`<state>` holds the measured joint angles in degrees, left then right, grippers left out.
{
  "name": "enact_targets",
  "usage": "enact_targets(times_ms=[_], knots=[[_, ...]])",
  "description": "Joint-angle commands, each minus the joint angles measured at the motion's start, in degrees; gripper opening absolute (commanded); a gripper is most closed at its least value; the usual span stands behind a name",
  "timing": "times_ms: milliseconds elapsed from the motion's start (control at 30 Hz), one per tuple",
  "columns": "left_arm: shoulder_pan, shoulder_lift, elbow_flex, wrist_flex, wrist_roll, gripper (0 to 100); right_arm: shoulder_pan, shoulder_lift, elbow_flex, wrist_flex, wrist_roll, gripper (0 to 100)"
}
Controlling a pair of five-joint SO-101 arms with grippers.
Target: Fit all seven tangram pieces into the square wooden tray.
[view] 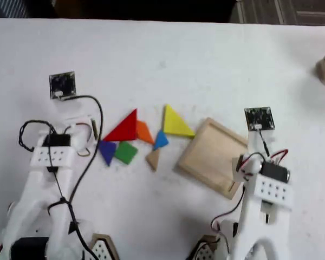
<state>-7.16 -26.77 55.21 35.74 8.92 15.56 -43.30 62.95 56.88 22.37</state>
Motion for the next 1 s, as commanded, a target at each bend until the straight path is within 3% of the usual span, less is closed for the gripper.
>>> enact_targets(times_ms=[0,100,300,567,967], knots=[[-0.6,-2.1,-0.4,-2.4,1.1,9,0.4,3.4,-1.3,-4.4,-1.4,19.3],[-0.6,-2.1,-0.4,-2.0,1.1,17,0.6,5.5,1.6,-10.9,-1.4,19.3],[-0.7,-1.7,-0.4,-2.1,1.1,17,0.7,10.4,1.9,-14.9,-1.1,19.1],[-3.6,10.0,-8.4,0.7,1.2,17,0.7,23.6,-6.4,-11.7,0.0,19.0],[-3.6,12.4,-10.1,2.4,1.1,17,0.5,24.2,-6.9,-11.0,0.4,19.0]])
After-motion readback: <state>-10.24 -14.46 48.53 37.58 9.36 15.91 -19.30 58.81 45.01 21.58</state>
